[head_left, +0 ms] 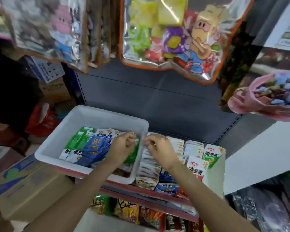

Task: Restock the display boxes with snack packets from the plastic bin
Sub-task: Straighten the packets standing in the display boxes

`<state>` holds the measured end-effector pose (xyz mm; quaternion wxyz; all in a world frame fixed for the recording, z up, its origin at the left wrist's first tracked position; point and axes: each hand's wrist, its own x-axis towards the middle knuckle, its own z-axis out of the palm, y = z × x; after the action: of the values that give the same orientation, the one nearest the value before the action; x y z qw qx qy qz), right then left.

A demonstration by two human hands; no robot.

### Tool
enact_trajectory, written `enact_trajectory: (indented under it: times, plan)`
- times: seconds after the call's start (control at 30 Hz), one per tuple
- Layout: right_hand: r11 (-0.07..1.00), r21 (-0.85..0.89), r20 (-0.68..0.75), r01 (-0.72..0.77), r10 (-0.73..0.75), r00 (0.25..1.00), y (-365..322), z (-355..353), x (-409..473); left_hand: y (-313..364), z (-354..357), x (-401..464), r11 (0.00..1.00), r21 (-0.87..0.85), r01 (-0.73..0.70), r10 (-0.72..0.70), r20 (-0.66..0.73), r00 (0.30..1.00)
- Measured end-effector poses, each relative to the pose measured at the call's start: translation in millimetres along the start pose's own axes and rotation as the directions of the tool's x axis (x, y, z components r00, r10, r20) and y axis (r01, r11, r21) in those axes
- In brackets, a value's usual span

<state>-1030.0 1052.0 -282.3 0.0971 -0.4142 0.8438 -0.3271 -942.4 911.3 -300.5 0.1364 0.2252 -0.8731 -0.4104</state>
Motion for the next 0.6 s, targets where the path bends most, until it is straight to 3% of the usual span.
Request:
enact_trajectory:
  times: [0.17,0.23,0.3,0.4,0.6]
  plan:
    - [0.998,-0.033,0.141,0.055,-0.050,0.989,-45,64,34,-66,-52,7,0.977,0.050,0.205,-0.207,0.035,0.978]
    - [0.997,-0.076,0.212,0.011,0.005,0.977,-58,92,49,-91,-69,11,0.950,0.180,0.255,-0.267,0.047,0.963]
    - [0.988,-0.139,0.271,-0.062,0.098,0.957,-66,117,63,-114,-80,17,0.924,0.171,0.341,-0.355,0.053,0.933]
    - [0.976,-0.194,0.365,-0.103,0.169,0.916,-80,142,79,-138,-89,29,0.885,0.154,0.440,-0.455,0.079,0.887]
    - [0.931,-0.314,0.555,-0.187,0.340,0.759,-92,171,95,-141,-100,40,0.848,0.225,0.480,-0.523,0.212,0.825]
